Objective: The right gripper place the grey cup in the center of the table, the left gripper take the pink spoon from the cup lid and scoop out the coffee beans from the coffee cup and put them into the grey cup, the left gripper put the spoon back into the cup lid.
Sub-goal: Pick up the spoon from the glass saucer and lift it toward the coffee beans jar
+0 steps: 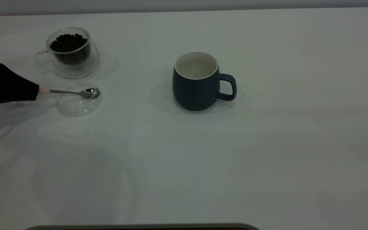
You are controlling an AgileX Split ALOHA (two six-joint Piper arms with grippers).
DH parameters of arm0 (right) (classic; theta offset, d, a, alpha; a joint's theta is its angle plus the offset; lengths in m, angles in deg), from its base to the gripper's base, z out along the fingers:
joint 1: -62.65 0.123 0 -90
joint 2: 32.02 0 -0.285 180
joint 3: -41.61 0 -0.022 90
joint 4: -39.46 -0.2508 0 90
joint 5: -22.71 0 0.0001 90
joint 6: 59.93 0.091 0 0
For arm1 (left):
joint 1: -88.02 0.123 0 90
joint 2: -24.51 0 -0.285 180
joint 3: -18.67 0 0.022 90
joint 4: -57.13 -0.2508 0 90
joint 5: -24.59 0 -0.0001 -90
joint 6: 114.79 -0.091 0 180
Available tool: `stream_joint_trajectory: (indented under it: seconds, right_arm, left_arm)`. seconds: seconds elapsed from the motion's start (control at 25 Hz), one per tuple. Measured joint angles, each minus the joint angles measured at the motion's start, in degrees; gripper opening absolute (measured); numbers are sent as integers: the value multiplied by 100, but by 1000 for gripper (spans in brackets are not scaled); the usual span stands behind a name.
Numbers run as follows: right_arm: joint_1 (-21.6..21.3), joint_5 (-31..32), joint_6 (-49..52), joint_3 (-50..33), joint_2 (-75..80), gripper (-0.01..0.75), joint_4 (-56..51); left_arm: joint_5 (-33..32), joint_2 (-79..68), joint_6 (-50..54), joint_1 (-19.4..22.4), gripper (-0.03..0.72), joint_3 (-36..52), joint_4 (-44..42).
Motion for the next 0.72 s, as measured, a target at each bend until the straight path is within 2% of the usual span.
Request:
stream_joint_trajectory:
  seconds: [0.4, 0.72]
  right_arm:
    - [0, 0, 0, 0, 0, 588, 0]
    - [0, 0, 0, 0, 0, 588, 0]
  left_arm:
    - [31, 652, 429, 31, 123, 0, -1076]
    - [-147, 1381, 659, 42, 123, 0, -1367]
